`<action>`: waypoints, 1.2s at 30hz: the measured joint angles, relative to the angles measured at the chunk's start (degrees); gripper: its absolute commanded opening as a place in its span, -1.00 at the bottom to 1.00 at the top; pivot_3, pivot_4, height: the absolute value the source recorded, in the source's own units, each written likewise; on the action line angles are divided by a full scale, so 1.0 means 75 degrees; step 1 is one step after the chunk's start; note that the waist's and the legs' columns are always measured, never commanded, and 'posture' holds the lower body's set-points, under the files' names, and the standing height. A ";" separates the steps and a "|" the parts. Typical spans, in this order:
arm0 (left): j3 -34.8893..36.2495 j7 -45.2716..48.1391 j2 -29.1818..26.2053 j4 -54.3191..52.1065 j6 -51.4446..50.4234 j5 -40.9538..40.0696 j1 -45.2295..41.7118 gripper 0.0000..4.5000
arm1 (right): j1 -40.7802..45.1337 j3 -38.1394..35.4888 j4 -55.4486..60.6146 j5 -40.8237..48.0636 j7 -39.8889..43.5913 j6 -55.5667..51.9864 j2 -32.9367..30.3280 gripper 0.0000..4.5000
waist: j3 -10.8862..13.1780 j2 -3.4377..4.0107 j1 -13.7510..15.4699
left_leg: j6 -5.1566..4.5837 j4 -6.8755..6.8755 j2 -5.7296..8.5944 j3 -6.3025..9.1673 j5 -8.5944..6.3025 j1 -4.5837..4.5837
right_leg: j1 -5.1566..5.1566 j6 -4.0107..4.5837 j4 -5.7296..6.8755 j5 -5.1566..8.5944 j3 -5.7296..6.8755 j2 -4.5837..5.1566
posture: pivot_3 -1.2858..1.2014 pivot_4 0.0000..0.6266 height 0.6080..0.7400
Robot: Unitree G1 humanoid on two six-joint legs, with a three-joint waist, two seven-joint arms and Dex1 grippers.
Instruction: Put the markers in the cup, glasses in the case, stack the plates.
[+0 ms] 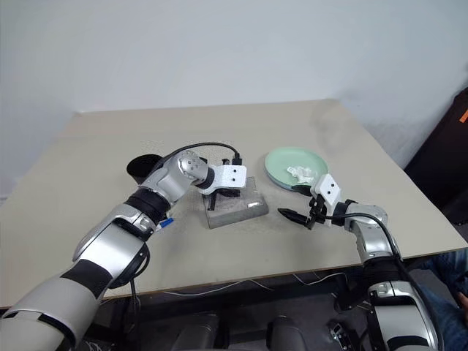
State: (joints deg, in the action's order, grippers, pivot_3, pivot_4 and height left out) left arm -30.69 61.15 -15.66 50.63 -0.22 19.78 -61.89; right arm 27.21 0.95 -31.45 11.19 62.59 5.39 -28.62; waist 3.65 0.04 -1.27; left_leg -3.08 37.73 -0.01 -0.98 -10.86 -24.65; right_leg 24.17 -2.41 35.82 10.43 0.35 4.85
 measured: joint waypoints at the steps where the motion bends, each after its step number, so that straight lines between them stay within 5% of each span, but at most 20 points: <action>1: 0.0000 -0.0022 0.0012 0.0026 0.0023 0.0022 -0.0003 -0.99 | -0.0003 0.0000 0.0000 0.0000 -0.0007 0.0000 0.0001 0.93 | 0.0000 0.0000 0.0001 | 0.0000 0.0001 0.0000 0.0001 0.0000 0.0000 | 0.0000 0.0000 0.0000 0.0000 0.0000 0.0000 | 0.03 -1.00 0.97; 26: -0.0070 0.0958 -0.0343 -0.1283 -0.0435 0.0299 0.0614 -0.99 | 0.0043 0.0016 -0.0186 -0.0039 -0.0031 0.0184 0.0108 0.93 | -0.0001 0.0002 -0.0006 | 0.0001 0.0004 -0.0004 0.0003 0.0000 0.0002 | 0.0000 -0.0008 0.0000 -0.0006 -0.0001 0.0000 | 0.03 -1.00 0.97; 30: -0.0033 0.1178 -0.0344 -0.1519 -0.0703 0.0219 0.0734 -0.58 | 0.0111 0.0033 -0.0296 -0.0079 -0.0026 0.0236 0.0139 0.93 | -0.0001 0.0002 -0.0005 | 0.0000 0.0004 -0.0004 0.0003 0.0000 0.0001 | 0.0001 -0.0008 -0.0001 -0.0006 -0.0001 0.0000 | 0.03 -1.00 0.97; 35: 0.0045 0.1355 -0.0348 -0.1970 -0.0954 0.0057 0.0913 0.19 | 0.0228 0.0064 -0.0388 -0.0086 -0.0013 0.0305 0.0197 0.93 | -0.0001 0.0002 -0.0002 | 0.0000 0.0004 -0.0004 0.0004 0.0000 0.0001 | 0.0000 -0.0008 -0.0001 -0.0006 -0.0002 0.0000 | 0.03 -1.00 0.97; 36: 0.0050 0.1389 -0.0343 -0.2031 -0.1005 -0.0008 0.0955 0.19 | 0.0230 0.0070 -0.0396 -0.0086 -0.0009 0.0308 0.0214 0.93 | -0.0001 0.0003 -0.0002 | 0.0000 0.0004 -0.0004 0.0005 0.0000 0.0001 | 0.0000 -0.0008 -0.0001 -0.0006 -0.0002 0.0001 | 0.03 -1.00 0.97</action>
State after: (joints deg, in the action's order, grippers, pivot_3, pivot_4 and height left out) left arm -30.32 71.56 -18.23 35.39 -7.76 19.72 -54.73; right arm 28.93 1.48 -34.42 10.55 62.52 7.70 -27.02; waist 3.64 0.06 -1.28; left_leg -3.07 37.77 -0.04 -0.95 -10.86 -24.64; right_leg 24.17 -2.47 35.81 10.38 0.33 4.85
